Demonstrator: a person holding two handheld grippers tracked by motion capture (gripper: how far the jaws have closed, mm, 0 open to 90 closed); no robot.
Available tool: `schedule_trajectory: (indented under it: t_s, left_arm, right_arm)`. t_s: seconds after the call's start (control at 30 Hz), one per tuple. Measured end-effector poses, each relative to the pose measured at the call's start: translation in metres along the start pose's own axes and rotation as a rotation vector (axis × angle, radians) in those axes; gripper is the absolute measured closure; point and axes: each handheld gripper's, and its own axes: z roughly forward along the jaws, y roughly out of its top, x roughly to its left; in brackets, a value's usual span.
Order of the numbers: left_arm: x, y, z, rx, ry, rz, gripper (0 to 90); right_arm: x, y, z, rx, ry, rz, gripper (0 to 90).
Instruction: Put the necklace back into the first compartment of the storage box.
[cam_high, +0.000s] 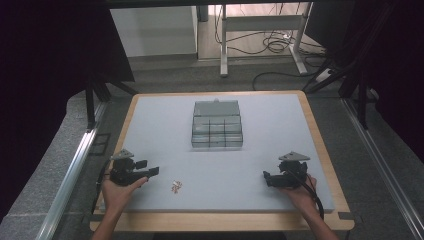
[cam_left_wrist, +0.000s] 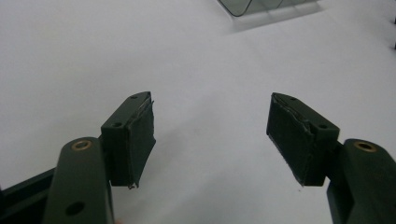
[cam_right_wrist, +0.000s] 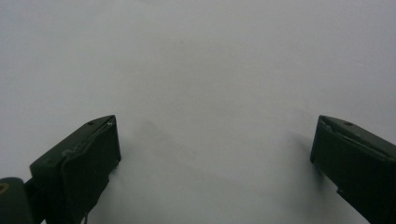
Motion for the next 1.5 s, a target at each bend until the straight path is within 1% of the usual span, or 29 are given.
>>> schedule_trajectory:
  t_s: [0.03,0.1,0.27,0.3,0.47,0.57,0.73,0.8,0.93,1.23,1.3,1.5]
  left_arm:
    - [-0.002,0.0,0.0,0.003,0.011,0.005,32.4]
    - [-0.002,0.0,0.0,0.006,0.013,0.008,32.4]
    - [-0.004,-0.002,-0.002,0.022,0.044,0.043,32.8]
    - [-0.004,-0.003,-0.002,0.025,0.049,0.043,33.0]
    - [-0.006,-0.004,-0.006,0.025,0.036,0.067,33.8]
    - [-0.007,-0.004,-0.006,0.035,0.037,0.085,34.2]
    - [-0.007,-0.004,-0.005,0.044,0.033,0.089,34.5]
    - [-0.008,-0.004,-0.004,0.045,0.027,0.088,34.7]
    - [-0.011,-0.002,-0.005,0.045,0.001,0.09,36.6]
    - [-0.025,0.0,-0.003,0.068,-0.018,0.139,39.6]
    - [-0.027,0.0,-0.002,0.074,-0.038,0.137,40.4]
    - [-0.036,0.002,0.001,0.095,-0.064,0.158,42.1]
  right_arm:
    - [0.0,0.0,0.0,0.0,0.0,0.0,1.2]
    - [0.0,0.0,0.0,-0.001,0.003,-0.004,1.3]
    - [0.0,0.0,0.0,-0.003,0.005,-0.005,1.5]
    - [0.0,0.0,0.0,-0.003,0.005,-0.007,1.5]
    - [0.001,-0.001,-0.001,-0.003,-0.006,0.005,1.6]
    - [0.002,-0.001,-0.001,-0.002,-0.013,0.011,1.5]
    - [0.001,-0.002,-0.002,-0.002,-0.012,0.011,1.5]
    - [0.001,-0.002,-0.002,-0.002,-0.011,0.011,1.6]
    - [0.0,-0.003,-0.003,-0.003,-0.006,0.009,1.6]
    - [0.0,-0.003,-0.004,-0.002,-0.003,0.005,1.6]
    - [0.0,-0.004,-0.004,-0.002,-0.002,0.004,1.6]
    - [-0.001,-0.004,-0.004,-0.001,-0.003,0.003,1.6]
